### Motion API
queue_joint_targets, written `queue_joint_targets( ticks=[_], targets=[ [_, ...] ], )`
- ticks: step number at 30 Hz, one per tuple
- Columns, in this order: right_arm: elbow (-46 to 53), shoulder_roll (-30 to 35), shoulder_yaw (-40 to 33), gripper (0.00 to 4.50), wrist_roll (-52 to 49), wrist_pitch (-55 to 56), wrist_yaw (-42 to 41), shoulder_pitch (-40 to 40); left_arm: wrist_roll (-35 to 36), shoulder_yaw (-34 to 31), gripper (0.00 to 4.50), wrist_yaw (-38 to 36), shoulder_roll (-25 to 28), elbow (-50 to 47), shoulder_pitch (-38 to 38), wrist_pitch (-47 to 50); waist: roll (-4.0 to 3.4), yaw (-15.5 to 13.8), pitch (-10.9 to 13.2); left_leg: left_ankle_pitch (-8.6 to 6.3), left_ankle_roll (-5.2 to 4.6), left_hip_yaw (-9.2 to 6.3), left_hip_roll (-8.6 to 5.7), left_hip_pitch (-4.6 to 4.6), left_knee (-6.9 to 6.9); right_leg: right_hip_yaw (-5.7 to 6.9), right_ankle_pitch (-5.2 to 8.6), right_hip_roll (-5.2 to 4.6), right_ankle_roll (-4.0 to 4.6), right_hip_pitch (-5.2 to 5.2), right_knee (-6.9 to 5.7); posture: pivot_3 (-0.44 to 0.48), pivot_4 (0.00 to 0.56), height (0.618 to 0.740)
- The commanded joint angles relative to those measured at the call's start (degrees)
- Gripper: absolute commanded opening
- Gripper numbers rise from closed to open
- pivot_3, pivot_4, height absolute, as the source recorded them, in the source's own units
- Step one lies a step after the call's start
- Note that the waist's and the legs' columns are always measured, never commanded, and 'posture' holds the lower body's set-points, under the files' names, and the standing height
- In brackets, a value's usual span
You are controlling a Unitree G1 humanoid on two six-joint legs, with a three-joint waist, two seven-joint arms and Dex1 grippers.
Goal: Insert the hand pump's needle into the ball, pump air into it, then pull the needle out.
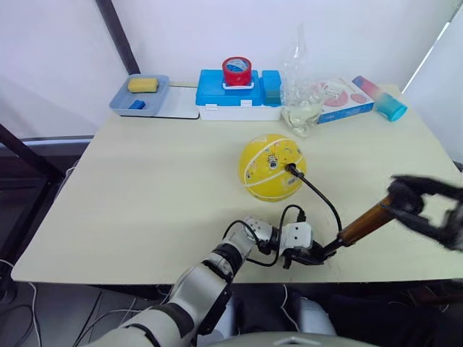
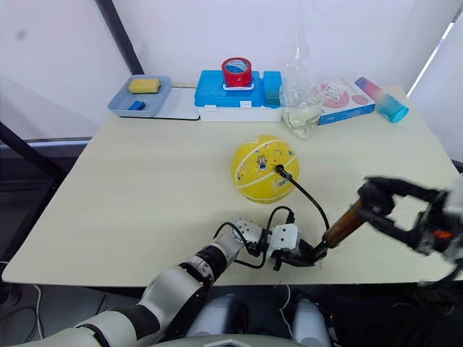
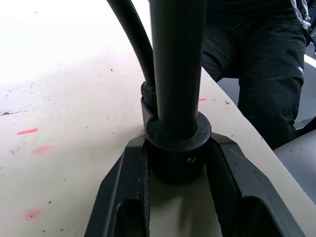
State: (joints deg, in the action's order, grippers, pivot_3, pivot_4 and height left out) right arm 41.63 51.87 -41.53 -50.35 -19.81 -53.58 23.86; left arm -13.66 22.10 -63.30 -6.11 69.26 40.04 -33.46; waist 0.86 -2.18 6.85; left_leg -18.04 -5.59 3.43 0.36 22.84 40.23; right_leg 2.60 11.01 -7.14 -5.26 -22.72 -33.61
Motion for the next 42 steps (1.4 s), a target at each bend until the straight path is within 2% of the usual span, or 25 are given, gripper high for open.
queue_joint_targets(
  ticks=[1, 6, 11, 13, 18, 22, 29, 34, 37, 42],
  targets=[
    [-3.5, -4.4, 15.2, 1.92, 15.1, 5.6, -0.2, 3.6, -1.3, 0.6, 1.1, 0.8, 0.7, 1.8, -1.0, 1.2, 0.16, 0.0, -0.2, 0.0, 0.0, -0.02, 0.02, 0.0, 0.0, 0.02, 0.02, 0.03, 0.04, 0.0, -0.02, 0.0, 0.15, 0.737],
    [-10.4, -10.1, 24.5, 1.92, 25.4, 14.4, 0.4, 4.8, -1.4, 0.6, 1.1, 1.1, 0.5, 1.7, -1.0, 1.3, 0.14, 0.0, -0.3, 0.01, 0.01, 0.0, -0.01, -0.07, 0.02, 0.01, 0.03, 0.14, 0.04, 0.02, -0.1, 0.0, 0.15, 0.737],
    [-15.5, -12.2, 26.8, 1.92, 30.0, 19.6, 1.6, 3.9, -1.4, 0.5, 1.1, 1.2, 0.4, 1.7, -0.9, 1.5, 0.18, 0.0, -0.4, 0.02, 0.02, -0.01, 0.0, -0.06, 0.02, 0.03, 0.03, 0.13, 0.04, 0.02, -0.08, 0.0, 0.15, 0.737],
    [-14.6, -12.3, 26.0, 1.92, 28.6, 20.1, 1.8, 3.6, -1.4, 0.6, 1.1, 1.1, 0.3, 1.7, -0.9, 1.5, 0.26, 0.0, -0.5, 0.02, 0.03, -0.02, 0.0, -0.07, 0.02, 0.03, 0.03, 0.13, 0.04, 0.02, -0.1, 0.0, 0.15, 0.737],
    [-8.7, -9.7, 19.4, 1.92, 20.1, 17.8, 0.1, 3.9, -1.4, 0.6, 1.1, 1.0, 0.3, 1.8, -0.7, 1.5, 0.03, -0.1, -0.3, 0.06, 0.1, -0.02, 0.0, -0.07, 0.02, 0.02, 0.03, 0.08, 0.04, 0.02, -0.11, 0.0, 0.15, 0.737],
    [-3.0, -5.5, 9.4, 1.92, 8.8, 12.4, 0.0, 2.7, -1.3, 0.6, 1.1, 0.6, 0.5, 1.8, -0.8, 1.4, -0.24, -0.3, -0.1, 0.06, 0.09, -0.02, -0.02, 0.04, 0.02, 0.04, 0.03, 0.05, 0.05, -0.01, -0.03, 0.0, 0.15, 0.737],
    [0.8, 0.5, -8.5, 1.92, -6.5, 2.8, 1.1, 1.2, -1.4, 0.7, 1.1, 0.3, 0.5, 1.8, -0.5, 1.4, -0.12, -0.2, 0.2, 0.05, 0.09, -0.06, -0.02, 0.05, 0.01, 0.08, 0.03, 0.04, 0.04, 0.0, 0.0, 0.0, 0.15, 0.737],
    [1.3, 4.7, -15.8, 1.92, -13.5, -4.0, 2.6, -0.8, -1.3, 0.8, 1.1, 0.0, 0.5, 1.8, -0.7, 1.3, -0.1, -0.2, 0.3, 0.05, 0.09, -0.08, 0.0, 0.06, 0.01, 0.08, 0.03, -0.03, 0.05, 0.0, 0.0, 0.0, 0.15, 0.737],
    [3.4, 5.6, -12.6, 1.92, -12.4, -6.3, 3.4, -1.6, -1.2, 0.7, 1.1, 0.1, 0.6, 1.8, -0.7, 1.5, -0.11, -0.2, 0.3, 0.05, 0.09, -0.08, 0.0, 0.07, 0.01, 0.08, 0.03, -0.13, 0.05, -0.01, 0.01, 0.0, 0.15, 0.737],
    [5.8, 3.0, 0.7, 1.92, -1.1, -5.3, 2.5, 0.7, -1.3, 0.8, 1.1, 0.3, 0.5, 1.8, -0.7, 1.5, -0.05, -0.1, 0.2, 0.05, 0.08, -0.08, 0.0, 0.06, 0.01, 0.09, 0.03, -0.03, 0.05, 0.0, 0.01, 0.0, 0.15, 0.737]
  ],
)
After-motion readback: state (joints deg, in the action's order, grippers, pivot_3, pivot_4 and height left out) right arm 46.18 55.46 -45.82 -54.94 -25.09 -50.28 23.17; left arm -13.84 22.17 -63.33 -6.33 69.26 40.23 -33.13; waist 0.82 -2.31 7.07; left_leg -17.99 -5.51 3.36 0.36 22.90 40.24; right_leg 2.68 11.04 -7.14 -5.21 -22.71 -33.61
